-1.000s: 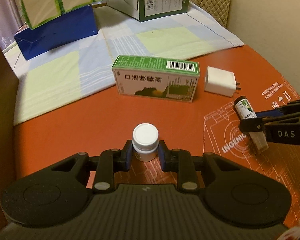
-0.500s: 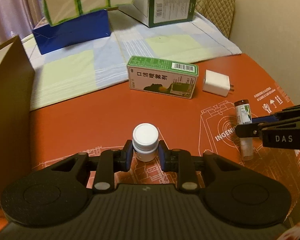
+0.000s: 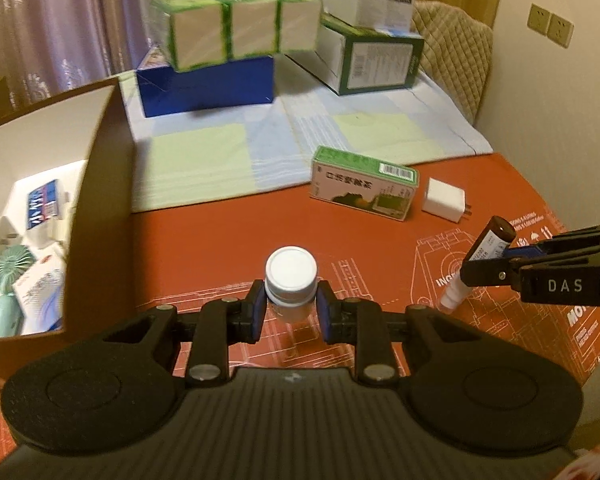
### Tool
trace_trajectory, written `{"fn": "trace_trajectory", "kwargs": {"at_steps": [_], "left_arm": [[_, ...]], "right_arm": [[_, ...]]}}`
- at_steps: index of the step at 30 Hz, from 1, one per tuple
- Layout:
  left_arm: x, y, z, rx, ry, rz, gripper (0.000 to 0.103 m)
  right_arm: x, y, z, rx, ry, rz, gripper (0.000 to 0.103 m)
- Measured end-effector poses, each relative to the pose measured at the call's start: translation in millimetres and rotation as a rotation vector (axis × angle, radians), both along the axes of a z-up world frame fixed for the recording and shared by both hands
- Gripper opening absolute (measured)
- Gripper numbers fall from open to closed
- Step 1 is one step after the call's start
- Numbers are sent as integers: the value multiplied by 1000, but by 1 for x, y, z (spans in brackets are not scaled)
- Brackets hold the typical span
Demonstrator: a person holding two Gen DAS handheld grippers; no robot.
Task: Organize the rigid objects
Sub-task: 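Lift and carry the brown bottle and white pill bottle over the shoebox with both tools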
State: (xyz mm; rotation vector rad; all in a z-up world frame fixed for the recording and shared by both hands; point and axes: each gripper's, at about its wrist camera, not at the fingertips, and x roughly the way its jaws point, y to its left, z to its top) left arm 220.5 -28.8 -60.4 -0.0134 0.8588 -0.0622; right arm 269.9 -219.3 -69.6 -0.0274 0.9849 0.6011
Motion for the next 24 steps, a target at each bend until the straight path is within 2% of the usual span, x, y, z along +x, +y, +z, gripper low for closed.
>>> {"fn": "trace_trajectory", "kwargs": {"at_steps": [12, 24], "left_arm": [[-26, 43, 45, 9, -80, 85, 22], [-48, 115, 75, 45, -148, 224, 22]], "right_arm": [[-21, 54, 45, 99, -84, 146, 20], [-43, 131, 75, 187, -130, 311, 20]]}}
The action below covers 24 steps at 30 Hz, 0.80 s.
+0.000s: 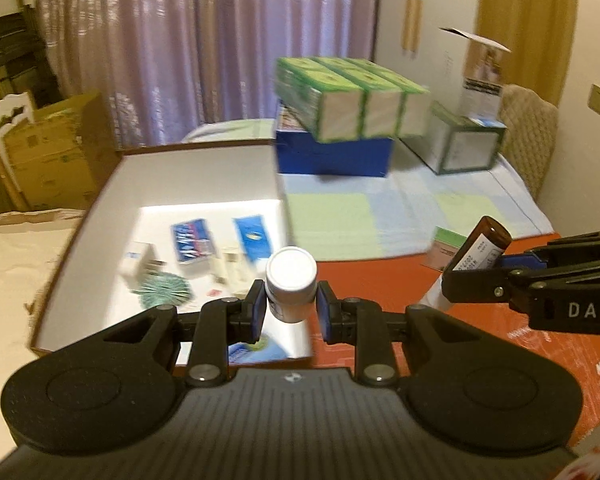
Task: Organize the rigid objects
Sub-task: 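Lift and carry the brown bottle and white pill bottle over the shoebox with both tools, then lower the brown bottle and pill bottle into the shoebox with both tools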
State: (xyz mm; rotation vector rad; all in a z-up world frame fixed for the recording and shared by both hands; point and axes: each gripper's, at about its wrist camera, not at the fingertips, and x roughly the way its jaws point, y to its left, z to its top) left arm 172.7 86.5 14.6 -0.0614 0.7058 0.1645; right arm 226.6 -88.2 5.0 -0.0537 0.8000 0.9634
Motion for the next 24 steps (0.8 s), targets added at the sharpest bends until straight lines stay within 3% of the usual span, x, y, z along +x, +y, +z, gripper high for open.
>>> {"fn": "trace_trajectory", "kwargs": {"at_steps": [12, 24], "left_arm": [[-12, 75, -2, 30, 13, 97, 22], [-7, 127, -27, 2, 104, 78, 22]], "right_arm": [[-14, 84, -1, 7, -7, 113, 20], [-19, 143, -39, -99, 36, 124, 20]]}}
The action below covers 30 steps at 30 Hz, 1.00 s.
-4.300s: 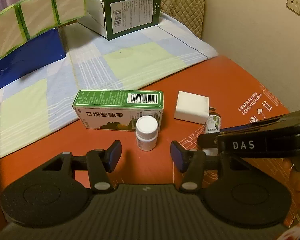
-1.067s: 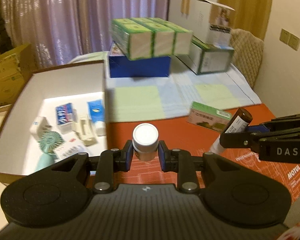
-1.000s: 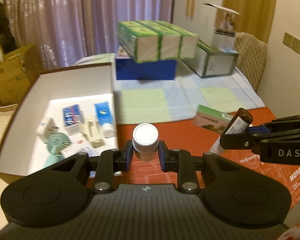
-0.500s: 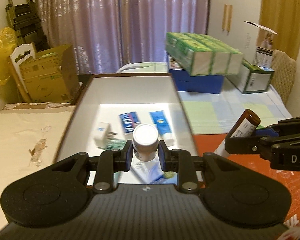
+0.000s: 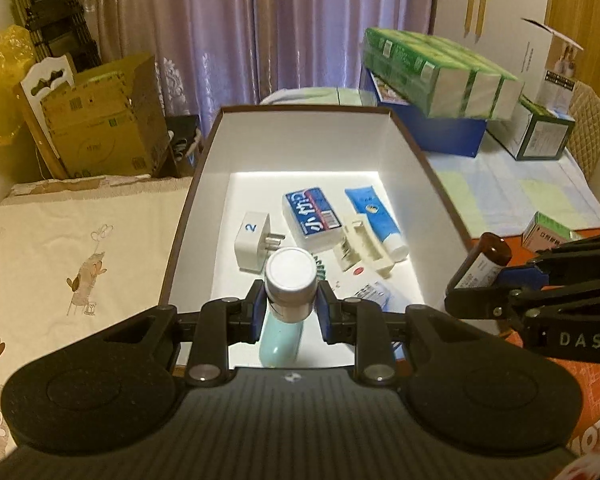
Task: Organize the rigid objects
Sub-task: 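Lower the brown bottle and pill bottle into the shoebox with both tools, then open the right tool releasing the brown bottle while the left tool releases the pill bottle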
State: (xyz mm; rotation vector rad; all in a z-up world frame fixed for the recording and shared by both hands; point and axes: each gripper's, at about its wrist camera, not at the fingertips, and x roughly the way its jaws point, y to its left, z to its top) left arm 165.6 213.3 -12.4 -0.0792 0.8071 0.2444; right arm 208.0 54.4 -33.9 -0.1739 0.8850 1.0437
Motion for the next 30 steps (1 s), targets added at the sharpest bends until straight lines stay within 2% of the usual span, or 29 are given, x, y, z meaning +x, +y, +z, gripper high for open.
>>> {"fn": "trace_trajectory", "kwargs": {"at_steps": [18, 30], "left_arm": [[17, 36, -33, -4, 180, -71, 22], [22, 41, -40, -18, 212, -86, 22]], "right_arm": [[4, 66, -39, -97, 112, 47, 20], [9, 78, -47, -135, 155, 51, 21]]}}
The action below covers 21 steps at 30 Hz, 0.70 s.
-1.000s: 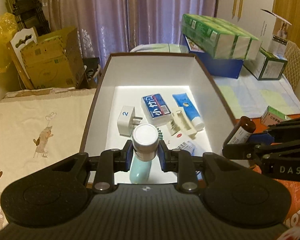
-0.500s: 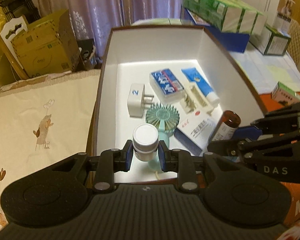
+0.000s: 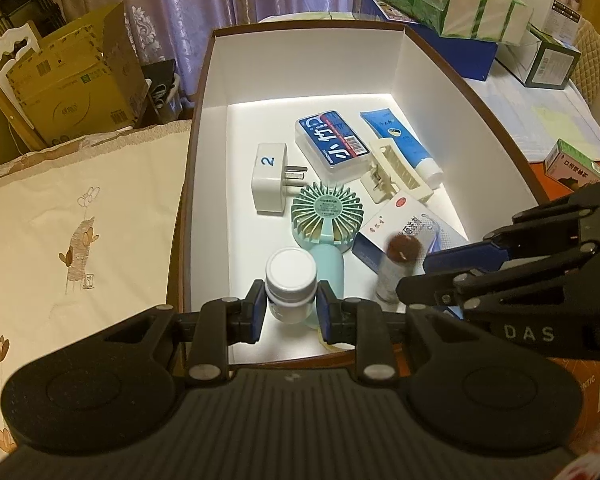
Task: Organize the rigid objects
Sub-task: 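Open the right tool releasing the brown bottle while the left tool releases the pill bottle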
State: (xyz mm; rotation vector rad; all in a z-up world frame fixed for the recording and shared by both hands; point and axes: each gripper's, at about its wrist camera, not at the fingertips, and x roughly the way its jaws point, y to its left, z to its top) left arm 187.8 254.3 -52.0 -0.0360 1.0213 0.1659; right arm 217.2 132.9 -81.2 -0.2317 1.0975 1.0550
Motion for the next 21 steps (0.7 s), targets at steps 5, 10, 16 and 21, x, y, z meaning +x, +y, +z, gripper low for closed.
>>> {"fn": "trace_trajectory", "kwargs": {"at_steps": [5, 10, 16, 21], "left_arm": [[1, 0, 0, 6, 0, -5, 23], [3, 0, -1, 4, -3, -4, 27], [3, 0, -1, 5, -3, -4, 28], [3, 1, -1, 4, -3, -3, 28]], "right_arm": [[-2, 4, 0, -9, 3, -6, 22], [-2, 4, 0, -11, 4, -7, 23], [-2, 4, 0, -10, 2, -13, 25], [-3, 2, 2, -10, 1, -18, 26]]}}
